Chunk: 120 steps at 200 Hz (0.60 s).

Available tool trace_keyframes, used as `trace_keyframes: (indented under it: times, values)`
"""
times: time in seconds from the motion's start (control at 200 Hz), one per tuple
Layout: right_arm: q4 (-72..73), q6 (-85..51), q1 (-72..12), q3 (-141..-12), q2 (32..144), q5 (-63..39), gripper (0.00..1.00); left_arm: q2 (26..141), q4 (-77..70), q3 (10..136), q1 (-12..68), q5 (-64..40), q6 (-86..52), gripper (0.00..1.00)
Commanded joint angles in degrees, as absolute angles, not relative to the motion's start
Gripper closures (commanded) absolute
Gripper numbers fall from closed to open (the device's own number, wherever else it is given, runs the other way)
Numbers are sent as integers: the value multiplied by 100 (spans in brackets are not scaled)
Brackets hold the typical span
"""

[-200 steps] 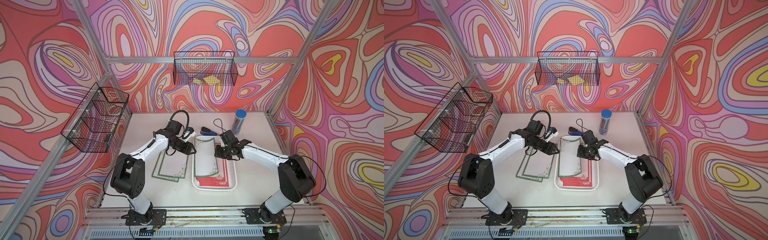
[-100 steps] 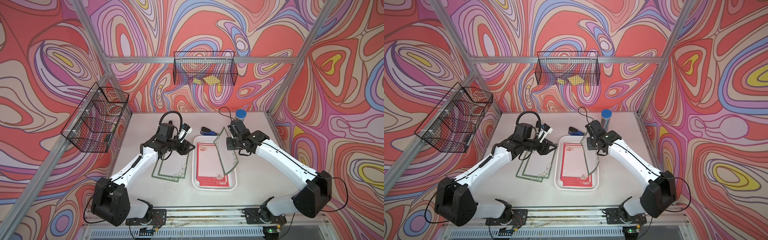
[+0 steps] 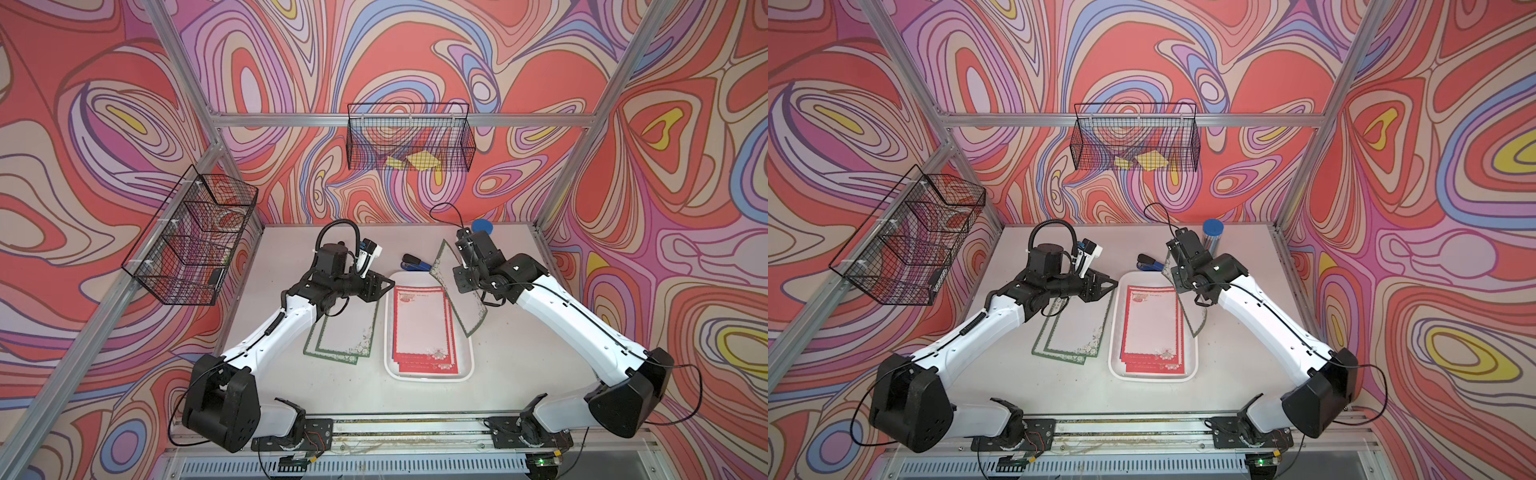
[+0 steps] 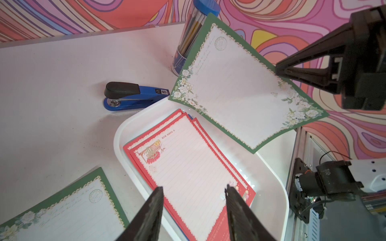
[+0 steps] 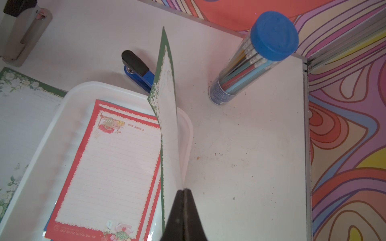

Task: Take out the stationery paper from the storage box
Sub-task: Pick up the stationery paper from the storage box, then place the stationery paper at the center of the board.

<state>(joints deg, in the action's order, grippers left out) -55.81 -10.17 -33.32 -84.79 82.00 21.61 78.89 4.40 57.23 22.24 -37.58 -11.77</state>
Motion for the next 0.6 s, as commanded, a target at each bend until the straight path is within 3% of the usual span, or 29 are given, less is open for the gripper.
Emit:
trace_keyframes:
  times: [0.0,0.381,0.481,0.596]
  values:
    - [-5687,-996,-3378,-8787,8091,2110,100,8091,-1268,5268,2306,-3934,-3000,48]
    - [-5670,-1003,-3377,-9759,7597,1652,100,9182,-3869,5248,3088,-3947,-4977,44]
    - [-5683,-766,-3380,-10080,7524,1020,100,9757,-4900,5397,3109,-4407,-5508,44]
    - [-5665,-610,-3376,-10341,7423,348,100,10454,-7072,5504,3102,-5059,-6171,43]
